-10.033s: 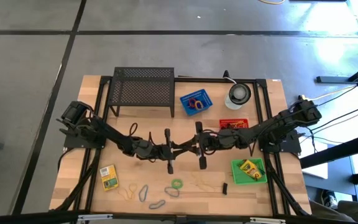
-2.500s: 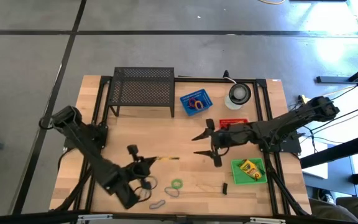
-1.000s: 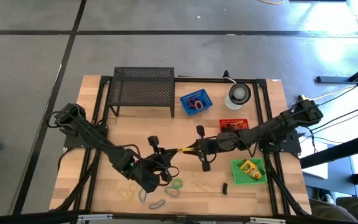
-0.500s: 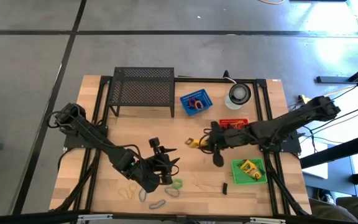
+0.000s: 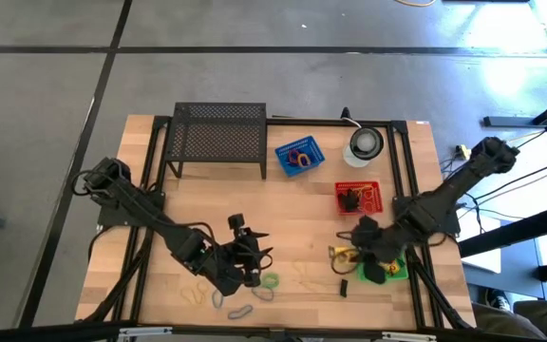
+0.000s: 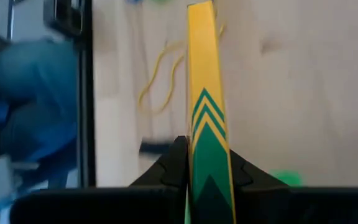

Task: Pick & Place Office Desk Supplies
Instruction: Put the crayon box into the green bin

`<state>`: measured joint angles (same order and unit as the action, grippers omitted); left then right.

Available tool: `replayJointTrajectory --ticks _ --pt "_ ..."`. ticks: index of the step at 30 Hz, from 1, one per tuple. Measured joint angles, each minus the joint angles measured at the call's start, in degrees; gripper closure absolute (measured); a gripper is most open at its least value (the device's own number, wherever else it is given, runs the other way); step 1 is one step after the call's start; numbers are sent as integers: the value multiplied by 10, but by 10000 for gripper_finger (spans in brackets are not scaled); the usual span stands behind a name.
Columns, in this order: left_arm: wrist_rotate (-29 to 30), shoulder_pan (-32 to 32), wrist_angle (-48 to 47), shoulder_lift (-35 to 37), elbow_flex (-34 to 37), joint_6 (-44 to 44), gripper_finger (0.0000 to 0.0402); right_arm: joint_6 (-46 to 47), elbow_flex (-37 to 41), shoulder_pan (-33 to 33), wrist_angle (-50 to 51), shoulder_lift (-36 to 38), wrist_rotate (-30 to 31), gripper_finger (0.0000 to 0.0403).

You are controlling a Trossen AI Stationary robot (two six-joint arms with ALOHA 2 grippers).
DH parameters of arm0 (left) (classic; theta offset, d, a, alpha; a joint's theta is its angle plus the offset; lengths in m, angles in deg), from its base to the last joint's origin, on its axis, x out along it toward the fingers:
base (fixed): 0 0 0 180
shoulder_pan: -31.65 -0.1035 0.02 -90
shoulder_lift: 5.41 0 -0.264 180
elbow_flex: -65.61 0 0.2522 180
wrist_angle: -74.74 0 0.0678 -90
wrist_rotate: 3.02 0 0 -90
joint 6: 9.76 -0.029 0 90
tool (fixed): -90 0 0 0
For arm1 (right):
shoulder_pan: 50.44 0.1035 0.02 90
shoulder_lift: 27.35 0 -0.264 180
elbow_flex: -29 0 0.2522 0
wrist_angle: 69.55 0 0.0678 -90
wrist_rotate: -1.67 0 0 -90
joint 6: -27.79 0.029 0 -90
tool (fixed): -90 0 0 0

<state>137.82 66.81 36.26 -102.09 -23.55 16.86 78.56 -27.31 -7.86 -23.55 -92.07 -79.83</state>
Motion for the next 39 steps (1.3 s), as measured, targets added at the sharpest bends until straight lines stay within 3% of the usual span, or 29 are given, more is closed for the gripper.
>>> replayJointTrajectory --ticks 9,16,21,30,39 --pt "3 18 0 0 0 13 245 153 0 126 91 0 17 360" --pt "5 19 0 0 0 13 245 275 0 160 162 0 56 360" --pt "5 19 -10 0 0 12 245 355 0 163 205 -1 14 360" --pt "5 19 -12 0 0 12 245 377 0 163 215 -1 21 355" --pt "5 19 -12 0 0 13 245 388 0 163 220 -9 25 303"
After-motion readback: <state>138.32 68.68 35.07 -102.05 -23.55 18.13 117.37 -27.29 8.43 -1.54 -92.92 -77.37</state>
